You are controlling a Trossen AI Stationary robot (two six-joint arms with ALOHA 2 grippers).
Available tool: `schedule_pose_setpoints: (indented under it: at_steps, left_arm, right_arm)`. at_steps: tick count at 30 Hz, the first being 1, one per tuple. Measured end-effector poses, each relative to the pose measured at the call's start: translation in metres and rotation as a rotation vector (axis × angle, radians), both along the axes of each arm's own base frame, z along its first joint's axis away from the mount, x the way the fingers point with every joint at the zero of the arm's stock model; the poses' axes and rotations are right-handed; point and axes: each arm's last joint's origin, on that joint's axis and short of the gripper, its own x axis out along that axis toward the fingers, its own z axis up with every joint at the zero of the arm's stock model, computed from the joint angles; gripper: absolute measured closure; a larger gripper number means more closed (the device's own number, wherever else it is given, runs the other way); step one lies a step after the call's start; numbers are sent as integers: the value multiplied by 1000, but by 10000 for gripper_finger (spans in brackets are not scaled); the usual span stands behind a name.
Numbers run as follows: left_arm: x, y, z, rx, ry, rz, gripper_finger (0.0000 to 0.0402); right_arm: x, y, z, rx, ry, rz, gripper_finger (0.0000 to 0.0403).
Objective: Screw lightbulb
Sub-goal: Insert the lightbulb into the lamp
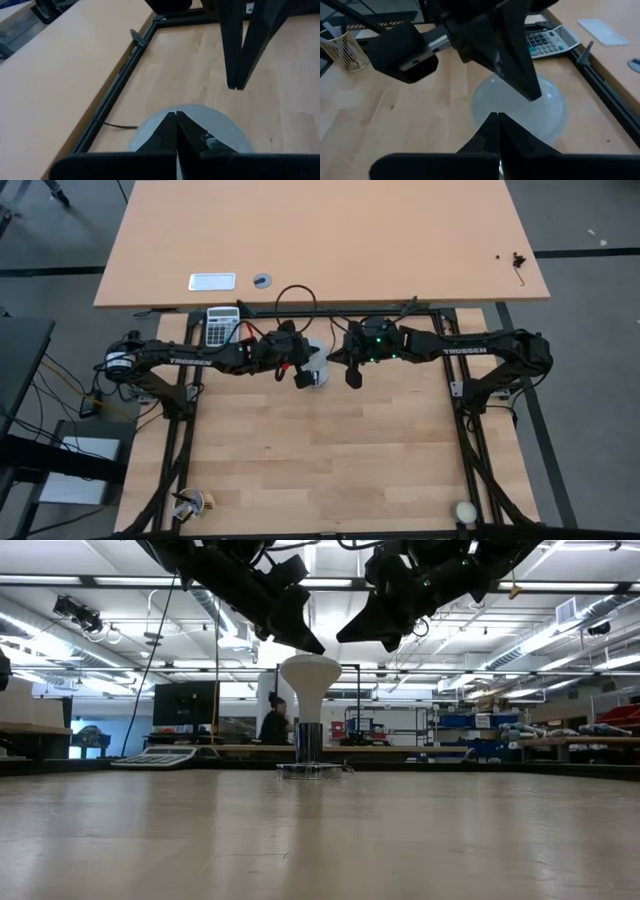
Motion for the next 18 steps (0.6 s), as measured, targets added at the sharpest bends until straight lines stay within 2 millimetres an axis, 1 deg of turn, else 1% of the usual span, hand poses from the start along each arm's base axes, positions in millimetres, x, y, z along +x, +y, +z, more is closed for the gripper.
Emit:
schedule_pose_setpoints:
  at_steps: [5,8,11,15,18]
  left_arm:
    - [-5,-1,12,17,-38,2,402]
    - [-14,-3,22,21,-41,-2,402]
    - [-29,-9,29,-3,0,-5,402]
    - [-42,-19,30,-88,47,-48,402]
    - [-44,-28,22,-143,50,-87,402]
  right_arm:
    - [0,0,1,-2,-6,-2,395]
    - [0,0,1,0,-8,-7,395]
    - [0,-1,1,-10,-5,-27,396]
    - [0,-1,1,-11,-5,-30,397]
    - [0,-2,1,-22,-8,-53,398]
